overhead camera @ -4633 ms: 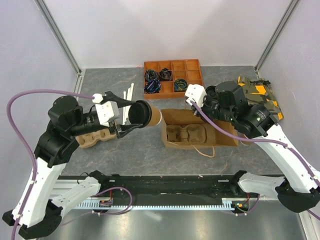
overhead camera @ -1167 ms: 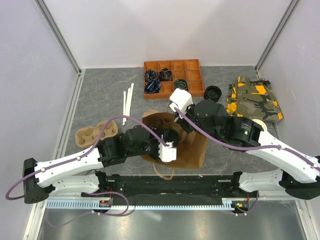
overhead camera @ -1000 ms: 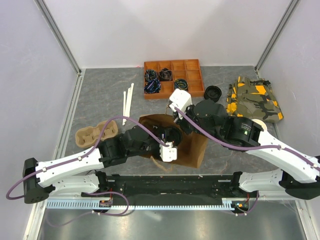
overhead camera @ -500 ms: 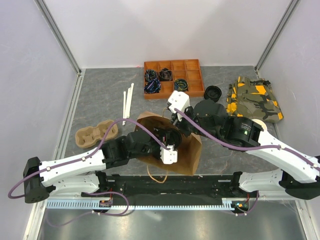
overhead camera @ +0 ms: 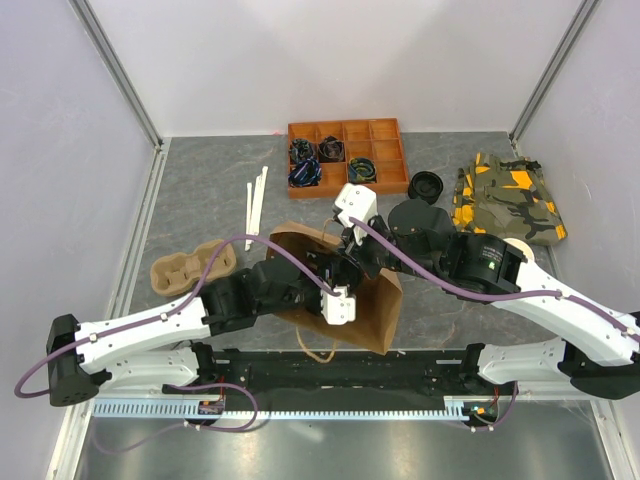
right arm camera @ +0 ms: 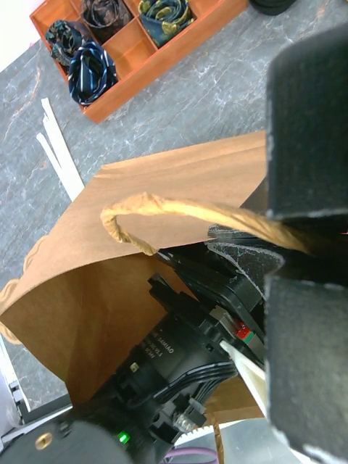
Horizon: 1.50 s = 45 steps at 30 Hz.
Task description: Pack the takeout coffee
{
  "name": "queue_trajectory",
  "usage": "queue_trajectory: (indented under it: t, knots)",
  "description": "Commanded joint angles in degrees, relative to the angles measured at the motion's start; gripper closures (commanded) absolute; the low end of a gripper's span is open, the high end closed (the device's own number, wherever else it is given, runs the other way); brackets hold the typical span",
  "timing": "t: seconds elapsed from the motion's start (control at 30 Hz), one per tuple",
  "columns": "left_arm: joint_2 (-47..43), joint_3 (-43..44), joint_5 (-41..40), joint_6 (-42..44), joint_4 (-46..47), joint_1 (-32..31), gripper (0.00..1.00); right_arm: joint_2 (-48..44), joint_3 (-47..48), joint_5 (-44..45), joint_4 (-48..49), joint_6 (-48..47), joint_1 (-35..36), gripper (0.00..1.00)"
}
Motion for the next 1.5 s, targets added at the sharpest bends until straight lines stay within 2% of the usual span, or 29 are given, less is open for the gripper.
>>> queue_trajectory:
  t: [0.0, 0.23, 0.4, 0.57, 0.77, 0.93, 1.17, 1.47]
  knots:
    - [0.12, 3.88, 0.52, 1.26, 0.02, -0.32, 0.62, -1.44, 0.81, -2.09, 3.11, 1.50, -0.17, 1.00]
    - [1.70, 9.42, -0.18, -0.76, -5.95, -0.41, 0.64, -1.26, 0.55, 2.21, 3.20, 0.88, -0.26, 1.00]
    - [1.09, 8.90, 0.43, 1.52, -7.98, -0.50, 0.64, -1.17, 0.11, 0.90, 3.64, 1.50, -0.17, 1.00]
    - [0.12, 4.33, 4.38, 4.60, -3.94, -0.41, 0.64, -1.52, -0.42, -2.61, 3.81, 3.16, -0.17, 1.00]
    - [0.91, 0.55, 4.65, 5.66, -1.22, -0.23, 0.65, -1.61, -0.15, -4.55, 3.37, 3.96, -0.35, 1.00]
    - [2.05, -1.39, 1.76, 4.52, -0.16, -0.23, 0.65, -2.05, -0.85, -7.44, 3.55, 4.66, -0.35, 1.00]
    - [-0.75, -4.20, 3.24, 5.48, 3.35, -0.14, 0.65, -2.05, -1.74, -12.81, 3.73, 5.98, -1.67, 1.00]
    - [-1.73, -8.77, 8.25, 14.53, 6.26, -0.23, 0.65, -1.52, -2.44, -17.73, 4.96, 6.33, -3.51, 1.00]
